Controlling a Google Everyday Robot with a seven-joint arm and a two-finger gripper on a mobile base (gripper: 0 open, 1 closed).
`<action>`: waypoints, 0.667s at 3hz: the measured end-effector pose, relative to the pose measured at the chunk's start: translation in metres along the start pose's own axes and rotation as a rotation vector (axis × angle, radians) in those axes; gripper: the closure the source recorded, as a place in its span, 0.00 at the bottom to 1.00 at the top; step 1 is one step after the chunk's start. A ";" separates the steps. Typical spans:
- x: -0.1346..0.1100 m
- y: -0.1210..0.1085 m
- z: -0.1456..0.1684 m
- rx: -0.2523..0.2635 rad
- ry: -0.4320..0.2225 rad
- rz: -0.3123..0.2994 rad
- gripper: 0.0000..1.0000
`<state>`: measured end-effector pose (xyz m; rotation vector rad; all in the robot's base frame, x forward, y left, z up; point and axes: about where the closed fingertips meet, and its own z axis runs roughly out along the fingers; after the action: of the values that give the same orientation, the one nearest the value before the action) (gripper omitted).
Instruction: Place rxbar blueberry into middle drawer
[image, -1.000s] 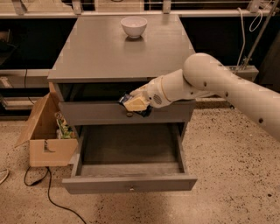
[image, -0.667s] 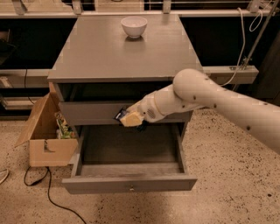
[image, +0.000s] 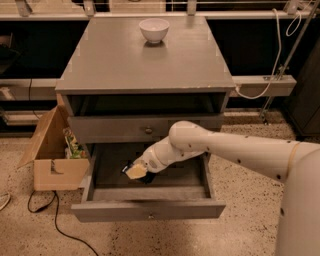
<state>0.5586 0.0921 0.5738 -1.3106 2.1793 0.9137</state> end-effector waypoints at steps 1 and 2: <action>0.014 -0.030 0.046 0.020 0.024 0.025 1.00; 0.030 -0.060 0.084 0.084 0.031 0.067 0.74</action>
Offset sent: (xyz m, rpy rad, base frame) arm 0.0637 0.0257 -0.1289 -0.0998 -0.0106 -0.1555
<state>0.6007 0.1151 0.4776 -1.2268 2.2714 0.8224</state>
